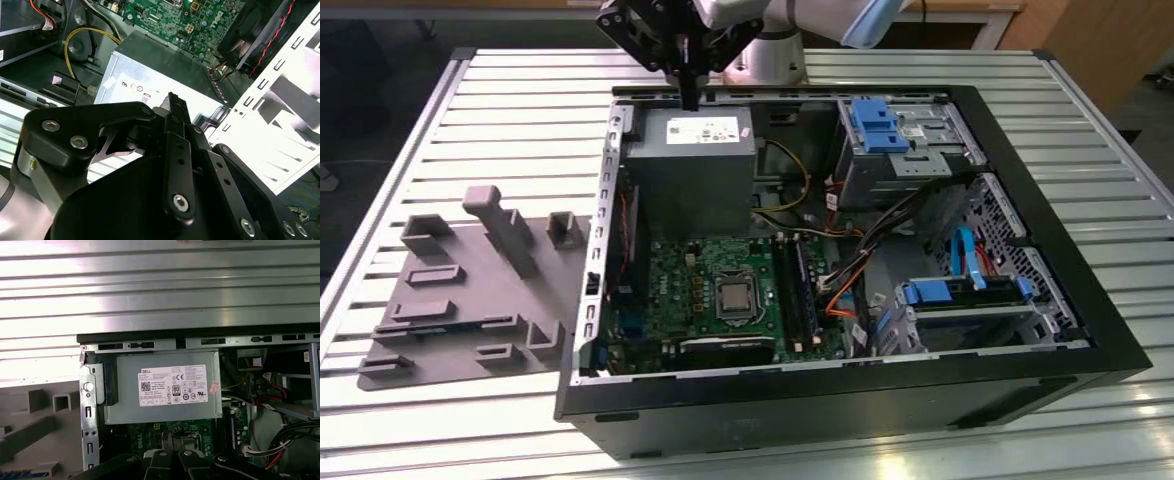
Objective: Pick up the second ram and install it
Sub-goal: 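Reach for the second ram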
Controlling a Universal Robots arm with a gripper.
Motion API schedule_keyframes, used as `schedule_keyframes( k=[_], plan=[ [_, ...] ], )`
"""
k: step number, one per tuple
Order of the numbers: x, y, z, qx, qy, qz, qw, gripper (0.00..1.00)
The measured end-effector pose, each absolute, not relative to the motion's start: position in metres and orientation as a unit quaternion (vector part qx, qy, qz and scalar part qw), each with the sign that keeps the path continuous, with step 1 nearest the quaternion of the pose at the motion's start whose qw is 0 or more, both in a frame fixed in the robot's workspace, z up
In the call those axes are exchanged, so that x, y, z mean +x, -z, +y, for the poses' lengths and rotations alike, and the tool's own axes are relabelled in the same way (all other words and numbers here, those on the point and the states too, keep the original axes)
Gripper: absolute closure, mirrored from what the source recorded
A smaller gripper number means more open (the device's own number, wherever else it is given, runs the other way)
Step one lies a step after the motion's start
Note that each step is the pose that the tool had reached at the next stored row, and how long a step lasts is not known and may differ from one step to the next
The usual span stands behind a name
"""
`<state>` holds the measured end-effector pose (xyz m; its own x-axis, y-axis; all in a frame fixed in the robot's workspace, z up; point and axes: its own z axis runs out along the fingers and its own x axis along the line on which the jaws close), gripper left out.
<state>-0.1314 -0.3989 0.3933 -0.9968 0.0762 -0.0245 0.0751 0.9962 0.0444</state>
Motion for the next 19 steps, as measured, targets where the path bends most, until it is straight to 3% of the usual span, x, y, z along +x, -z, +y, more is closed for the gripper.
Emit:
schedule_keyframes(
  k=[19],
  plan=[
    [-0.142, -0.393, -0.399, 0.038, -0.022, 0.999, 0.013, 0.89]
  ],
)
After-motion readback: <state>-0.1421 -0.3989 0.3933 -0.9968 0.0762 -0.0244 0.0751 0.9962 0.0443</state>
